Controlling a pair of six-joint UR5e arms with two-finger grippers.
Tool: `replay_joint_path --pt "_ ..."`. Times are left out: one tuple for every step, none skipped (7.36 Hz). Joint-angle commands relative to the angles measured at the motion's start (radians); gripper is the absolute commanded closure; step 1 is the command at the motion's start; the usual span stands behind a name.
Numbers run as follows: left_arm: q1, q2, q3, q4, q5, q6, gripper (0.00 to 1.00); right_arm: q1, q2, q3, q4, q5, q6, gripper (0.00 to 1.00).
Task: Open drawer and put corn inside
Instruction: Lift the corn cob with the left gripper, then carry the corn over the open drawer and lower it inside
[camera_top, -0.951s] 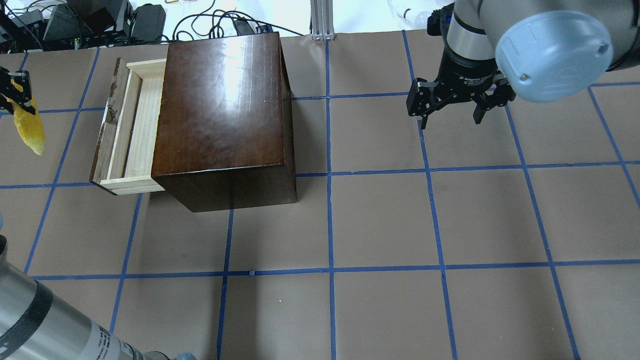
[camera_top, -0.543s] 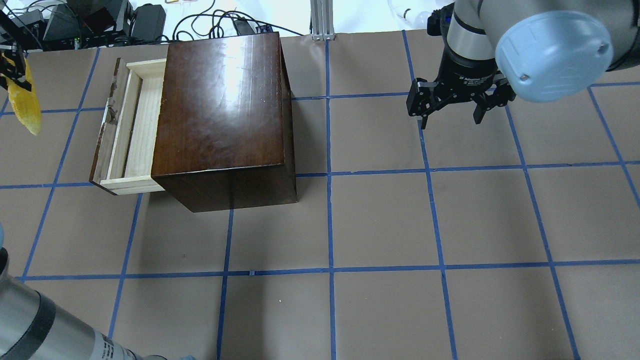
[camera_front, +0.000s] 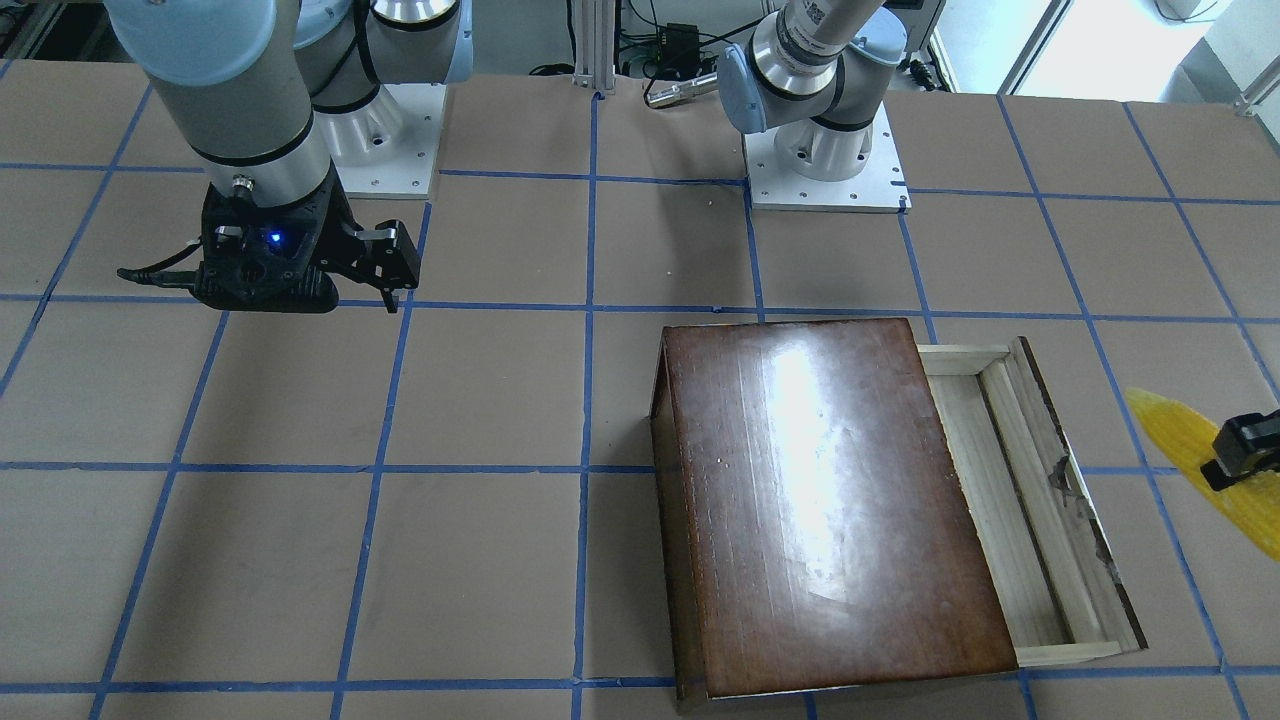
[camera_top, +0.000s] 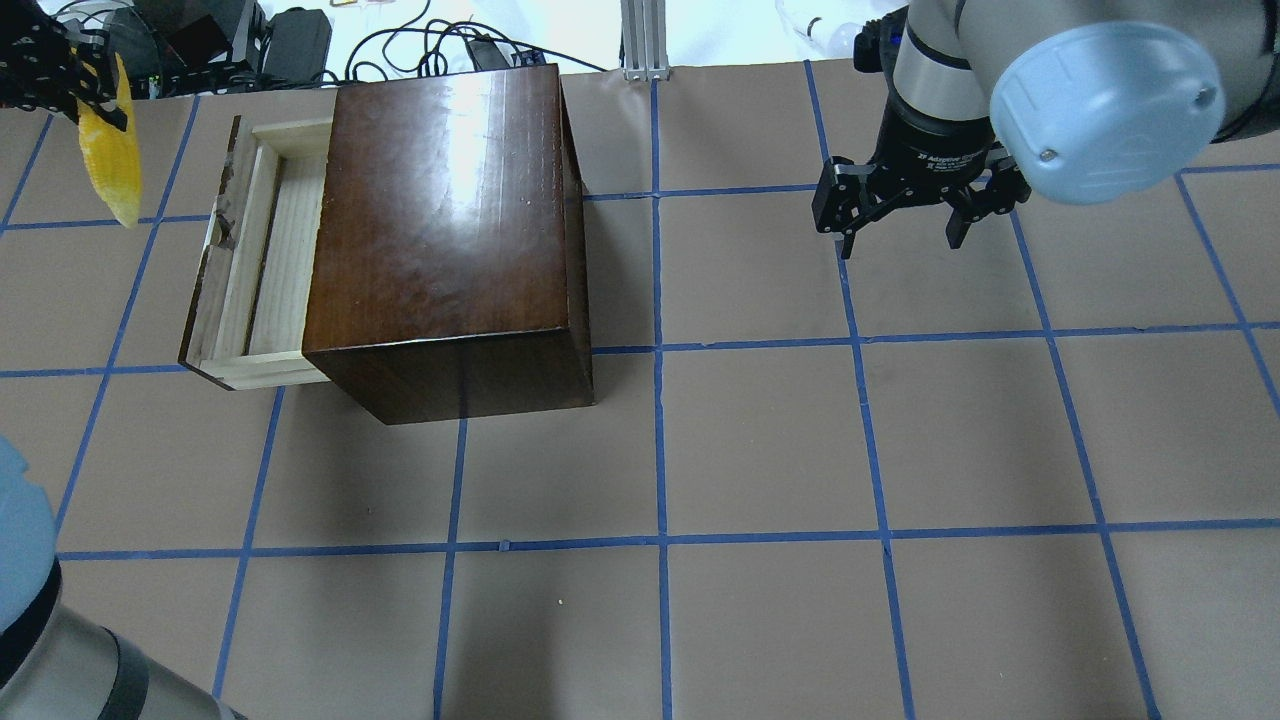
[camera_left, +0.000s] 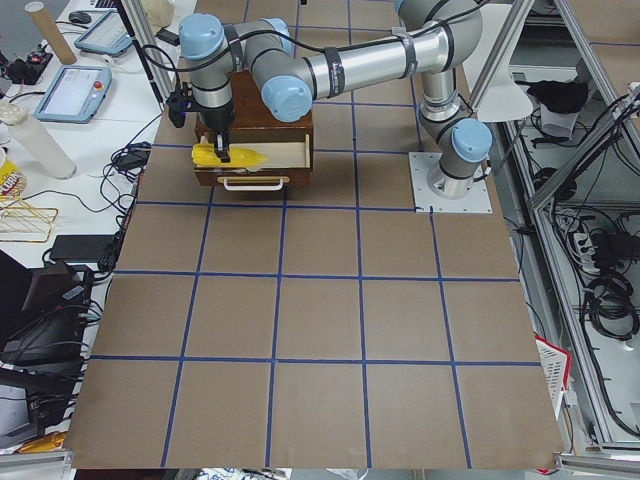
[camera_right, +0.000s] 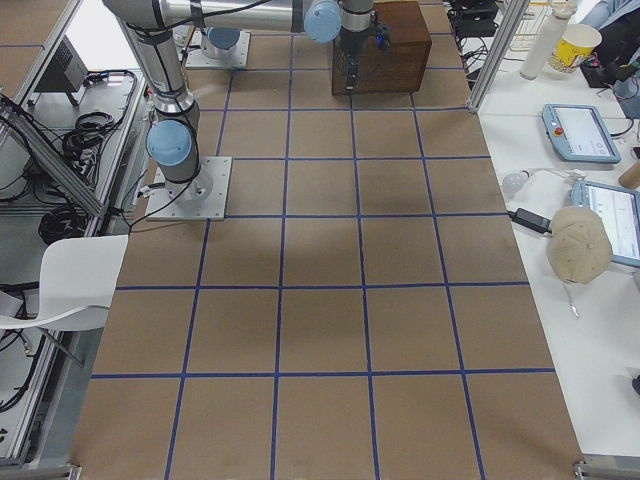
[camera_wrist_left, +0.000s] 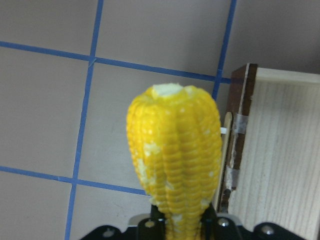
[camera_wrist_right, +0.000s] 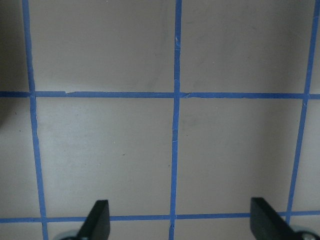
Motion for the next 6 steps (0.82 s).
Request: replay_joint_path --pt "-0.066 -0.010 -0.006 -0.005 0.000 -0.001 1.00 0.000 0.000 0.000 0.000 0.000 0.000 0.00" --pt "-0.100 -0.021 -0.020 -0.005 -0.003 -0.007 1.00 0.000 0.000 0.000 -0.001 0.000 0.000 0.00" --pt "-0.111 -0.027 -0.042 -0.002 -0.007 0.002 1.00 0.000 -0.001 0.000 -0.002 0.000 0.000 0.00" --pt "-0.111 -0.029 -0.060 0.007 -0.007 0.007 1.00 0.000 -0.001 0.000 0.000 0.000 0.000 0.00" --pt "-0.113 -0.033 -0.071 0.007 -0.009 0.007 1.00 0.000 0.000 0.000 0.000 -0.001 0.000 0.00" --pt "-0.113 -0.039 -0.100 0.007 -0.035 0.007 1.00 0.000 0.000 0.000 0.000 -0.001 0.000 0.00"
